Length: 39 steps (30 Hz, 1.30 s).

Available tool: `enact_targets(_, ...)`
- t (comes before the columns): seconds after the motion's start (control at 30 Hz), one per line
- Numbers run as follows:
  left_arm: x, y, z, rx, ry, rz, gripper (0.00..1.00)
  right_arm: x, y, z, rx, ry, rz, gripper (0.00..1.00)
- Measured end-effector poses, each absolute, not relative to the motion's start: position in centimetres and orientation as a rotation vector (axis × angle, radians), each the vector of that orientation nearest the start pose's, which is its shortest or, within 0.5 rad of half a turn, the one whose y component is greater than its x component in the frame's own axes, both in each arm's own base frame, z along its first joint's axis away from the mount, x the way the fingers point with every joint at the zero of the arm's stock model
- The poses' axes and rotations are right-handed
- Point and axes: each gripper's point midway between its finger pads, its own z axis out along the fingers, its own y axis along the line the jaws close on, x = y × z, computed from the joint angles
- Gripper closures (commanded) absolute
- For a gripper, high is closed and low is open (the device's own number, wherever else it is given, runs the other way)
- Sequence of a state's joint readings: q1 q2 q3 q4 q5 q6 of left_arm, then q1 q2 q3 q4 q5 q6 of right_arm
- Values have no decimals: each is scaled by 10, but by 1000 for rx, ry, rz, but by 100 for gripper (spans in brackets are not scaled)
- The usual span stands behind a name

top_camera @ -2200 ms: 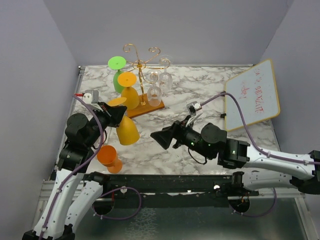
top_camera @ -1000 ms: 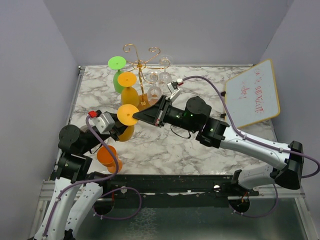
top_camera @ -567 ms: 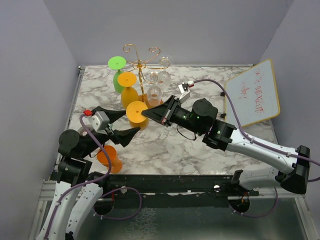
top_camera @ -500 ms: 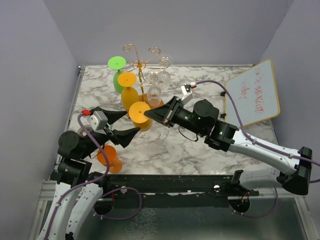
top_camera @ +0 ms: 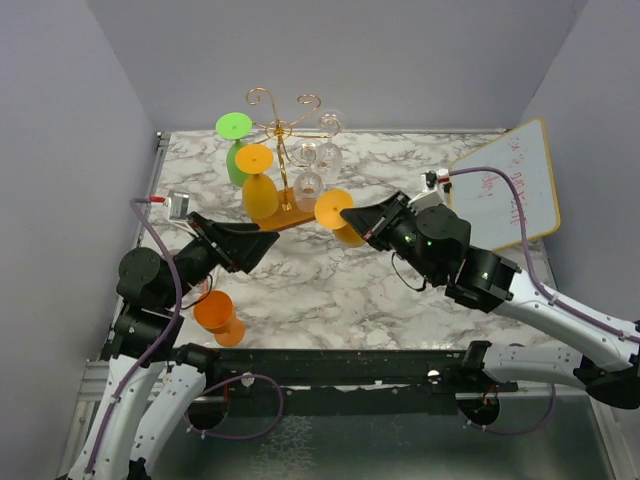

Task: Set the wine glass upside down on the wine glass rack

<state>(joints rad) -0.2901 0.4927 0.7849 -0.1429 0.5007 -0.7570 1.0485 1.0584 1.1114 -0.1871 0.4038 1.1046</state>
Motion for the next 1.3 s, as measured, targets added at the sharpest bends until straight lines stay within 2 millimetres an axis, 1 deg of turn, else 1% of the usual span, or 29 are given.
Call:
enact_targets(0.07, 183, -165, 371, 43, 1567, -1189, 9, 227, 294, 364, 397, 1804, 1137, 100)
enact_targets(0.13, 184, -162, 377, 17, 1560, -1179, 9, 236, 279, 371, 408, 1767, 1054, 99)
enact_targets(0.27, 185, -156, 386, -19, 1551, -1155, 8, 258, 247, 395, 439, 1673, 910, 100)
enact_targets(0.37, 194, -145, 391, -109, 1584, -1092, 6, 279, 220, 414, 462, 1600, 811, 100)
enact_targets(0.43, 199, -134, 401, -177, 1601, -1029, 6, 295, 207, 426, 466, 1556, 752, 100)
enact_targets(0.53, 201, -119, 426, -219, 1581, -936, 4, 319, 198, 442, 444, 1496, 669, 100)
enact_targets(0.67, 194, -101, 452, -225, 1529, -845, 1, 355, 203, 452, 380, 1460, 613, 100)
enact_targets(0.77, 192, -96, 457, -226, 1523, -809, 1, 385, 208, 459, 334, 1448, 602, 99)
enact_targets(0.9, 200, -96, 448, -231, 1562, -785, 1, 422, 214, 472, 281, 1427, 632, 100)
enact_targets(1.03, 213, -101, 431, -242, 1637, -767, 1, 449, 224, 485, 214, 1406, 716, 100)
enact_targets(1.17, 218, -103, 426, -245, 1660, -763, 1, 470, 245, 494, 143, 1394, 834, 100)
enact_targets(1.3, 216, -102, 427, -243, 1654, -763, 1, 485, 278, 497, 36, 1383, 977, 100)
